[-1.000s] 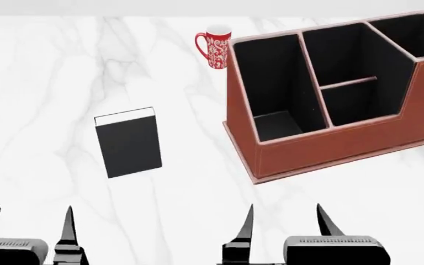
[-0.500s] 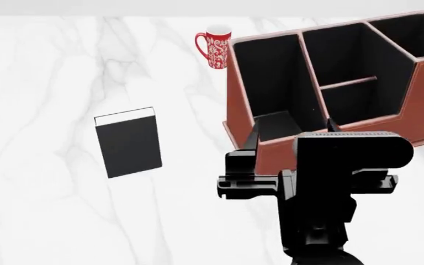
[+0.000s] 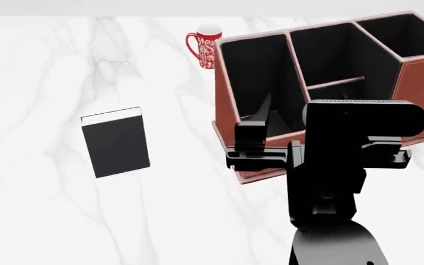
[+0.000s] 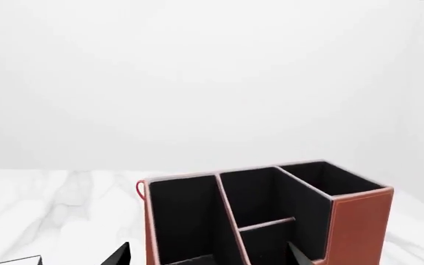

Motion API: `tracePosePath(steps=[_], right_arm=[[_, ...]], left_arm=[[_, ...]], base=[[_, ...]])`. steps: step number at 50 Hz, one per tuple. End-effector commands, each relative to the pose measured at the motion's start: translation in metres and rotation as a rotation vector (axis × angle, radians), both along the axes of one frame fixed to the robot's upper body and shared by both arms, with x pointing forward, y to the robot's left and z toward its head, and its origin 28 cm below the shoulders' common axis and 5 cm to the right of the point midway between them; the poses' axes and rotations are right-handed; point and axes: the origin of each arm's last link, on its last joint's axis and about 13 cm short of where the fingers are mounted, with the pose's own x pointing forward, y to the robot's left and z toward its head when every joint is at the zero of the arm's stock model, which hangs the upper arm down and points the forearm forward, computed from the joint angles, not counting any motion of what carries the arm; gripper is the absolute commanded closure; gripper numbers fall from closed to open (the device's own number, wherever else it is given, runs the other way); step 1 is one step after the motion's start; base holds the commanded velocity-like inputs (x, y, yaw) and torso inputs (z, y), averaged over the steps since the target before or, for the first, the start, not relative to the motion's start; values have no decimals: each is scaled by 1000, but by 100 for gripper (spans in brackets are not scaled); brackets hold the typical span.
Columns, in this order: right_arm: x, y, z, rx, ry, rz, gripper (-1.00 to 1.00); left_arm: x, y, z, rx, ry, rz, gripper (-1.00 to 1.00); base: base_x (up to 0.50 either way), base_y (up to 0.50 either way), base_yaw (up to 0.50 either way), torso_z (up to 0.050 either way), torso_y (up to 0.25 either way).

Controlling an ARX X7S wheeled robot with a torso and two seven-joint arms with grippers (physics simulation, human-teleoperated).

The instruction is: Pick up the book and place it in the right compartment of the caddy.

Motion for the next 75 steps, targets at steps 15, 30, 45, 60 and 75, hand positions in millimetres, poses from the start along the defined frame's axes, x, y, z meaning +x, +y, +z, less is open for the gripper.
tracePosePath(steps=[15, 30, 45, 60, 75], right_arm=[[6, 3, 18, -37, -4, -25, -100], [5, 2, 24, -31, -10, -22, -100], [4, 3, 22, -25, -14, -7, -100], [3, 5, 23, -46, -20, 7, -100], [3, 6, 24, -52, -19, 13, -100]], left_arm=[[-20, 4, 4, 28, -2, 45, -100], [-18, 3, 3, 28, 4, 35, -100], [-19, 3, 3, 30, 1, 32, -100], [-18, 2, 3, 29, 1, 29, -100], [-18, 2, 3, 28, 2, 28, -100]], base=[[167, 0, 0, 0, 0], [500, 0, 0, 0, 0], [167, -112, 0, 0, 1], [219, -26, 0, 0, 0], [500, 0, 0, 0, 1]])
